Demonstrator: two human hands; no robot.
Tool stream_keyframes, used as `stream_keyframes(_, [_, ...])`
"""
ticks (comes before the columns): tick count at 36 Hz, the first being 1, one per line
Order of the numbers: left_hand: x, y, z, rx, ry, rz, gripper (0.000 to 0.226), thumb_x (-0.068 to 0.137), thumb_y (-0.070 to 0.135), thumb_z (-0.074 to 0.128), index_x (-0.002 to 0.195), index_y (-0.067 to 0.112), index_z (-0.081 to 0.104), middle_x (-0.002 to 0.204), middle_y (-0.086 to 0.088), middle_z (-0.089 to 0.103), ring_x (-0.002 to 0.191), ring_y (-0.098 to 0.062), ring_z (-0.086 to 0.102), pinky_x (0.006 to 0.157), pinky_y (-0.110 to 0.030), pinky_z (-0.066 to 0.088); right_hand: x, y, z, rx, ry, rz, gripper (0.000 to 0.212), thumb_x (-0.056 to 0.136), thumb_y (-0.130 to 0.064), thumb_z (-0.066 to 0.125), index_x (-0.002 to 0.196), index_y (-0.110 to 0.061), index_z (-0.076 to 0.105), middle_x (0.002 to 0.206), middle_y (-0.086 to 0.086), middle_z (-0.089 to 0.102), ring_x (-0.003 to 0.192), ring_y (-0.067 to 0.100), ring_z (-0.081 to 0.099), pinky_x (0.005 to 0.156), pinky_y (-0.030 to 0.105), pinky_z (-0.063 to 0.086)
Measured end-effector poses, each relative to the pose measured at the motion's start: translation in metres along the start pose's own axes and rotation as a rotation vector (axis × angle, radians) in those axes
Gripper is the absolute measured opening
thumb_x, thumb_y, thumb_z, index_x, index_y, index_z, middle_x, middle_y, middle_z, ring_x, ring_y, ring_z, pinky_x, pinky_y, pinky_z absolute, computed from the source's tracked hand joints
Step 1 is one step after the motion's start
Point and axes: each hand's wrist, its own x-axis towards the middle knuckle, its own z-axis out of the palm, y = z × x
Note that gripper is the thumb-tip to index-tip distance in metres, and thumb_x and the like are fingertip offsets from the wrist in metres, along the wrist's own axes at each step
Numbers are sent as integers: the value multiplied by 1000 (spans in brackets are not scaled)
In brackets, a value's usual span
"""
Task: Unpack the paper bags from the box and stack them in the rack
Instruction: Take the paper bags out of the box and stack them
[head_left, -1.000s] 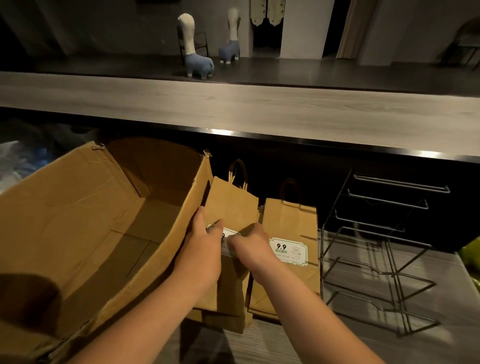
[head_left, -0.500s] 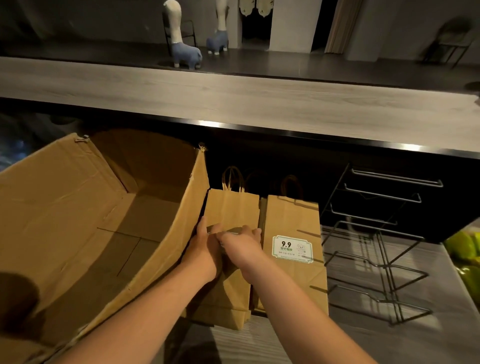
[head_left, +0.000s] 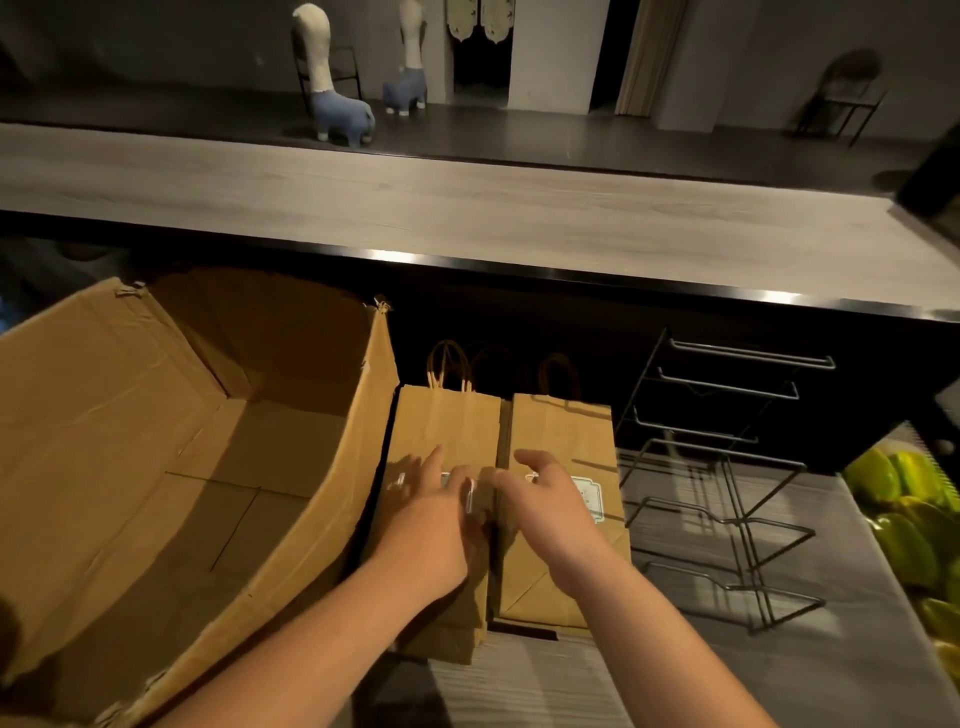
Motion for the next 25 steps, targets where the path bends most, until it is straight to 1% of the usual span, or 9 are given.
stream_keyframes(3, [-6, 18, -1, -32, 32, 119, 71, 89, 16, 61, 148, 31, 26, 157, 9, 10, 142, -20, 28, 111, -33, 37, 1, 5, -13, 3, 96, -1, 49, 96, -31, 55, 142, -24, 38, 139, 6, 46, 99, 12, 51, 56, 11, 37])
stream_keyframes(6, [-2, 32, 1, -156, 32, 182, 59, 93, 20, 58, 145, 32, 32, 148, 9, 31, 135, -16, 37, 108, -31, 37, -1, 9, -28, 6, 144, 2, 51, 97, -30, 55, 144, -23, 36, 140, 4, 44, 90, 9, 47, 57, 13, 35])
stream_keyframes(8, [-2, 41, 2, -269, -10, 165, 55, 95, 23, 57, 143, 34, 34, 145, 9, 39, 133, -15, 41, 107, -30, 39, -5, 12, -39, 19, 150, 16, 52, 97, -31, 54, 145, -22, 35, 142, 3, 42, 97, 11, 47, 68, 18, 40])
stream_keyframes(10, [0, 47, 6, -404, -53, 127, 54, 95, 21, 57, 143, 32, 35, 146, 7, 42, 133, -13, 41, 107, -28, 37, -10, 15, -48, 26, 157, 36, 55, 97, -32, 54, 146, -23, 34, 146, 4, 39, 116, 19, 45, 85, 29, 39])
stream_keyframes(13, [5, 51, 13, -502, -74, 42, 57, 96, 15, 56, 145, 28, 31, 151, 4, 37, 133, -15, 42, 103, -26, 39, -12, 19, -54, 51, 163, 69, 59, 97, -33, 54, 149, -22, 29, 149, 6, 38, 120, 20, 42, 88, 33, 36])
stream_keyframes(16, [12, 54, 19, -451, -81, -24, 60, 96, 14, 53, 147, 29, 26, 154, 1, 32, 131, -20, 42, 94, -27, 40, -4, 25, -54, 79, 155, 120, 65, 96, -34, 54, 152, -21, 23, 153, 7, 33, 133, 27, 39, 91, 34, 35])
stream_keyframes(20, [23, 68, 22, -358, -50, -181, 56, 96, 10, 46, 145, 28, 28, 145, -4, 41, 122, -29, 48, 101, -39, 45, 14, 34, -42, 29, 224, 140, 76, 90, -38, 58, 152, -16, 21, 156, 4, 25, 137, 30, 36, 107, 42, 38])
stream_keyframes(23, [32, 73, 25, -326, -25, -245, 44, 97, 17, 42, 139, 22, 33, 131, -9, 50, 105, -28, 50, 92, -40, 47, 27, 36, -33, -100, 270, 189, 81, 87, -42, 59, 152, -12, 21, 161, 3, 10, 143, 31, 26, 114, 47, 32])
stream_keyframes(25, [38, 75, 27, -303, -23, -260, 42, 96, 20, 40, 138, 20, 33, 127, -10, 51, 104, -28, 51, 93, -41, 47, 33, 35, -31, -182, 287, 247, 84, 89, -43, 57, 155, -14, 14, 164, 0, -3, 147, 33, 16, 117, 46, 26])
